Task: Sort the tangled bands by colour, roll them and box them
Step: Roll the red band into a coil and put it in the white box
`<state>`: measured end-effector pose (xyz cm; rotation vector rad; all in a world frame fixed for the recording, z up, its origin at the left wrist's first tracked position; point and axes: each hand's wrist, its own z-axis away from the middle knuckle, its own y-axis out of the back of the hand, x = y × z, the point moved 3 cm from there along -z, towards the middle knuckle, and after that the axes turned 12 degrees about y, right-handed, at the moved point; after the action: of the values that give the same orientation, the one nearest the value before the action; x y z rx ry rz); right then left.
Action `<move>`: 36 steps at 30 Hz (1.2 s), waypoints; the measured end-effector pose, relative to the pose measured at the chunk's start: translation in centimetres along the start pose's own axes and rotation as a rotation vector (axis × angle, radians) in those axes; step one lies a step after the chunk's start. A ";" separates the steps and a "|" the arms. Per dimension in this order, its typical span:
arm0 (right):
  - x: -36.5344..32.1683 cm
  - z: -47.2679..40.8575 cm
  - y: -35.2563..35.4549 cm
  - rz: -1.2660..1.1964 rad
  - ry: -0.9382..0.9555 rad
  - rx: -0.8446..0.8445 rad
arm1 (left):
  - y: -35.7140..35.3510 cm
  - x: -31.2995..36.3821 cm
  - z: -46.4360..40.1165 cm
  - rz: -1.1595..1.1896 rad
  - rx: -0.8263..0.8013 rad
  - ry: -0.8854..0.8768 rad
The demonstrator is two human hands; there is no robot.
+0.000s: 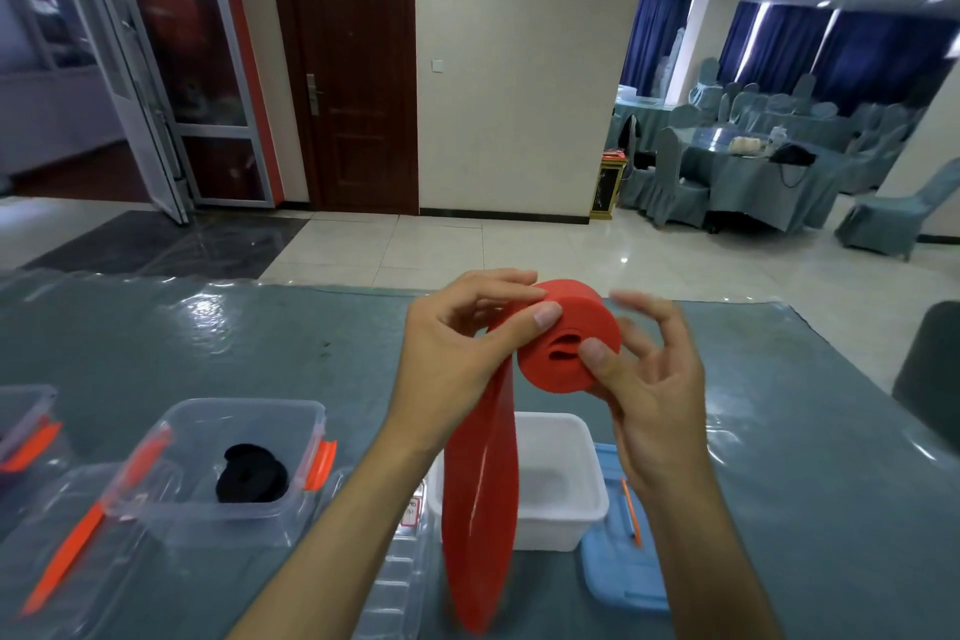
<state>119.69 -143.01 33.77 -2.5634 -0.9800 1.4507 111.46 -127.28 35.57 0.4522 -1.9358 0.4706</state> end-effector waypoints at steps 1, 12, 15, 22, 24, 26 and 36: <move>-0.1 -0.2 0.0 -0.001 0.034 0.003 | 0.1 -0.2 0.1 0.010 -0.041 0.020; 1.2 0.6 0.9 0.028 -0.006 0.043 | 1.0 -2.1 0.5 -0.001 -0.040 0.028; 1.3 0.7 1.2 -0.031 0.013 0.074 | 1.1 -2.3 0.4 -0.015 -0.168 0.092; 1.5 1.2 1.7 0.047 -0.109 -0.059 | 1.2 -2.5 1.1 0.097 -0.007 0.055; 1.1 1.1 1.6 0.057 -0.047 -0.050 | 1.0 -2.7 1.3 0.135 -0.036 0.089; 0.9 1.2 1.4 -0.008 -0.016 0.001 | 1.1 -2.6 1.0 0.110 -0.110 0.116; 0.7 1.5 1.0 0.030 0.020 -0.009 | 1.0 -2.3 1.3 0.110 -0.078 0.090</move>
<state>119.30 -143.84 32.04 -2.6046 -0.9527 1.4278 110.81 -126.93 32.85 0.2713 -1.8913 0.4758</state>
